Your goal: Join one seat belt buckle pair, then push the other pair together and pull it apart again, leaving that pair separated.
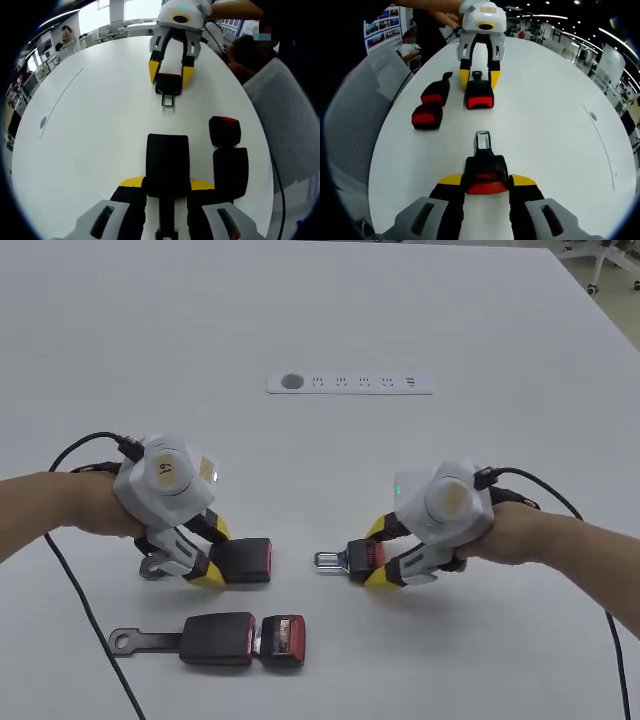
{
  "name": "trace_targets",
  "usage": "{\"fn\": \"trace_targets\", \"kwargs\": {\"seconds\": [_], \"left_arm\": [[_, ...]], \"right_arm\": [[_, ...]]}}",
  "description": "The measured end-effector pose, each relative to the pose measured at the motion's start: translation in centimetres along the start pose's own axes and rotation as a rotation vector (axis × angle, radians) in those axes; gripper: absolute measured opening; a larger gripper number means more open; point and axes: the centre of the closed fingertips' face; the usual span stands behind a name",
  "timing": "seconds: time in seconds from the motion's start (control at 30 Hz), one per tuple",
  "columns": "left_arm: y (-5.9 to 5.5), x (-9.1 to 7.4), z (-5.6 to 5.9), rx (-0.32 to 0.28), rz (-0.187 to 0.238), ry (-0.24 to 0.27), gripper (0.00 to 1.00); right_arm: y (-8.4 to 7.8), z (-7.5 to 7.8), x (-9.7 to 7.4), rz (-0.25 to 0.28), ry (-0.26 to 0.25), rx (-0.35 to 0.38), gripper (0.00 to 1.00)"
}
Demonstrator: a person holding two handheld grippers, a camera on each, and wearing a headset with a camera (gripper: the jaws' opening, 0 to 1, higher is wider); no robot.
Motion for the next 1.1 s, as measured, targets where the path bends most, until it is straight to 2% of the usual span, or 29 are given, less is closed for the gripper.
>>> {"fn": "trace_targets", "kwargs": {"seconds": [0.3, 0.57, 1.1], "left_arm": [[-0.4, 0.1, -0.3, 0.008, -0.025, -0.008, 0.32], [-0.3, 0.1, -0.2, -0.003, -0.026, -0.006, 0.32], [0.0, 0.2, 0.1, -0.009, -0.03, -0.007, 0.32]], "right_arm": [[0.6, -0.1, 0.5, 0.003, -0.001, 0.003, 0.31], [1.6, -0.3, 0.6, 0.011, -0.001, 0.005, 0.31], [2.7, -0.4, 1.6, 0.022, 0.003, -0.002, 0.31]]}}
Point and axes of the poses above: the centre of the closed fingertips' face, and the gripper's own axes: x roughly forward along the fingers, z roughly to its right, y roughly out of its top, and after that the axes turned 8 degrees about -y, right-handed
